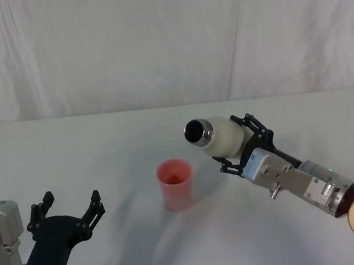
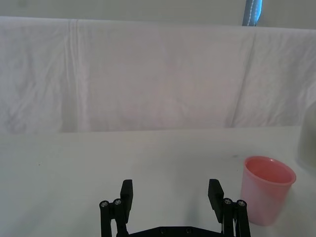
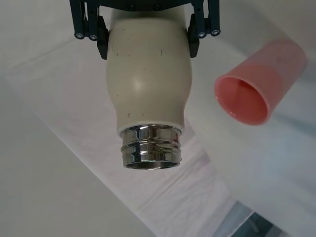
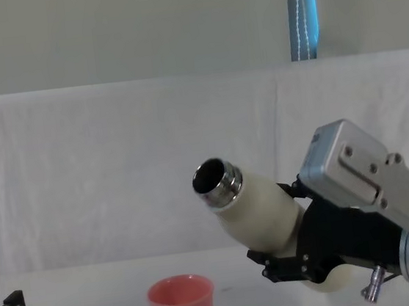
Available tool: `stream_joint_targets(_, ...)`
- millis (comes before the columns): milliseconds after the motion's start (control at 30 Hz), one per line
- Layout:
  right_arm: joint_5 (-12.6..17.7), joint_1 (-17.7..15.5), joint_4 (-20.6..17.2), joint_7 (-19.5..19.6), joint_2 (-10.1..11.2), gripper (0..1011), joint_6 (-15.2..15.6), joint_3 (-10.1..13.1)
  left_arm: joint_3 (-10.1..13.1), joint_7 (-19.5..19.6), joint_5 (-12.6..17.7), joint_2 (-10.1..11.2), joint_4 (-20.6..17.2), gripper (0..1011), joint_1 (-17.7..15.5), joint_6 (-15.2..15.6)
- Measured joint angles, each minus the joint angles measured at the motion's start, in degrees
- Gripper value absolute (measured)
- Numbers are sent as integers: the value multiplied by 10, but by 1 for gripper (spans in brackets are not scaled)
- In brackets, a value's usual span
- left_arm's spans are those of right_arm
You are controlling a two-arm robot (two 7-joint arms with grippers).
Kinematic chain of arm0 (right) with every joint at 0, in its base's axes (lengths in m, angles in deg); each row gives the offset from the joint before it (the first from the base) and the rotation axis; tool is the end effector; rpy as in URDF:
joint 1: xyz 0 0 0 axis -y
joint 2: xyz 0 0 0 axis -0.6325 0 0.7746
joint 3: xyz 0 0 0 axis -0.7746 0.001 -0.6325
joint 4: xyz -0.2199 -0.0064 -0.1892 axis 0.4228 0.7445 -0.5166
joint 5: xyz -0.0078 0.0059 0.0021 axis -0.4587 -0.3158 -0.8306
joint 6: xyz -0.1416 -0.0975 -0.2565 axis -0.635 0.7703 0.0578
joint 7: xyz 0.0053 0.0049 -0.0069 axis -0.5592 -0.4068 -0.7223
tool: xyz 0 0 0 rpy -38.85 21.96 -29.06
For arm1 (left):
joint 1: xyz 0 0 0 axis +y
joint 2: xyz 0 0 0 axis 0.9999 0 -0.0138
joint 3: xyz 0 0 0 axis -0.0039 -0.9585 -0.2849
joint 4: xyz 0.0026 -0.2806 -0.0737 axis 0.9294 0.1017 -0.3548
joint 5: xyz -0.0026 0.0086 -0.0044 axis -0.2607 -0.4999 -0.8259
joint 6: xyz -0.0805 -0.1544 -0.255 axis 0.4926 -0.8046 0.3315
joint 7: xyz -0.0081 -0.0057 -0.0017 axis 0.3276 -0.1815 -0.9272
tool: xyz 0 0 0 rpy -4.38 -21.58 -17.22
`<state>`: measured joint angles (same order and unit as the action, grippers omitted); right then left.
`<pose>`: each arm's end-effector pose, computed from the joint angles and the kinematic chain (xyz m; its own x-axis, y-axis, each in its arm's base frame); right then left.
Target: Grasp the thermos with one hand and pour water into the cup lid.
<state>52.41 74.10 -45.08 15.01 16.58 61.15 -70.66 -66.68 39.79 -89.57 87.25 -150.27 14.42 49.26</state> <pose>0.4156 0.0353 -0.2724 0.4487 -0.4901 0.7474 0.7228 0.6908 0.0190 0.2530 0.0376 -0.2851 0.1247 0.9917 -0.0326 -0.9921 0.1242 -0.0177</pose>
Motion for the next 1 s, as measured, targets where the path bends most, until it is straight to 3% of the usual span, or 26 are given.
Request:
stream_joint_targets(500, -74, 39, 45, 35, -3, 957, -9, -33, 0, 0, 0, 0, 0, 1001, 0, 0)
stream_joint_targets(1000, -129, 48, 49, 70, 2, 957, 19, -49, 0, 0, 0, 0, 0, 1001, 0, 0)
